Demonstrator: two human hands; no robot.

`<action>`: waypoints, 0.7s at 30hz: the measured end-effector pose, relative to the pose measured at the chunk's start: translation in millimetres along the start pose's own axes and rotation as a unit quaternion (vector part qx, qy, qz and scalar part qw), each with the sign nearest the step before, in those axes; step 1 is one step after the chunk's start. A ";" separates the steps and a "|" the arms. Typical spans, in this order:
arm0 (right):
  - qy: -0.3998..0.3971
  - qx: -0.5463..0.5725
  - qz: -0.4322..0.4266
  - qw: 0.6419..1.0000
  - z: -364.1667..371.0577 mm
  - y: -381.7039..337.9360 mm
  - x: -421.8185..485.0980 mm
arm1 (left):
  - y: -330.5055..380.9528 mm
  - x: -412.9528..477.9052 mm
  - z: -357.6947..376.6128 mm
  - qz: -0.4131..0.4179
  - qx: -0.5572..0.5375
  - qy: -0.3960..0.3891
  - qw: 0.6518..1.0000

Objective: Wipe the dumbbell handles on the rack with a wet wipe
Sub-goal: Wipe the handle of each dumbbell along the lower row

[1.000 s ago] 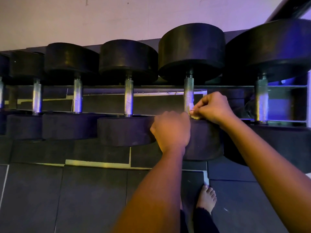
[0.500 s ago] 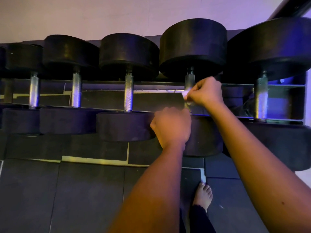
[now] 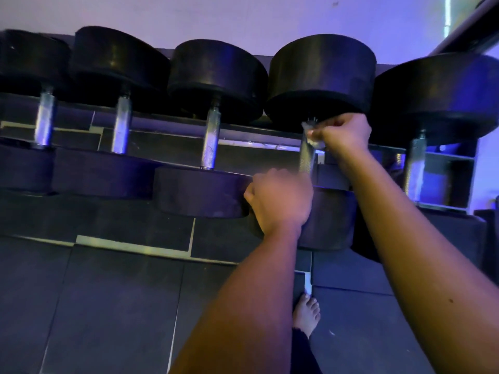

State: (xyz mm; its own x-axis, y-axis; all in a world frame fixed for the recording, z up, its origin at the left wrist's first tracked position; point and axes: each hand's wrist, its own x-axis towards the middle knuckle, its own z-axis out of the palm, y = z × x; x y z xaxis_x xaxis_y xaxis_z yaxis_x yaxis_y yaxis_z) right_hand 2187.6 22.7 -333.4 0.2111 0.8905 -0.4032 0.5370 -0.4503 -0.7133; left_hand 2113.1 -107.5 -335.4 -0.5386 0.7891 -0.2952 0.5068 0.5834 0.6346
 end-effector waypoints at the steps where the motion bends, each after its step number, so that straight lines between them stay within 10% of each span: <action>1: -0.012 -0.032 0.002 0.999 3.2 0.6 0.7 | 0.5 -0.2 0.0 0.000 0.002 0.000 1.000; 21: -0.092 -0.023 0.100 0.990 -2.2 20.6 -38.0 | 1.8 -2.4 -2.6 0.019 0.020 0.005 1.000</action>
State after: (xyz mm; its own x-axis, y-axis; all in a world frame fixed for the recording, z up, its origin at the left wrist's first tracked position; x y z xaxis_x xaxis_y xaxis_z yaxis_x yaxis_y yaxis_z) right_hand 2192.5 -20.3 -331.5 0.1670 0.7548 -0.6343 0.5378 -0.6089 -0.5831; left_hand 2113.6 -108.8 -331.7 -0.5254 0.8091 -0.2632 0.5536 0.5600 0.6164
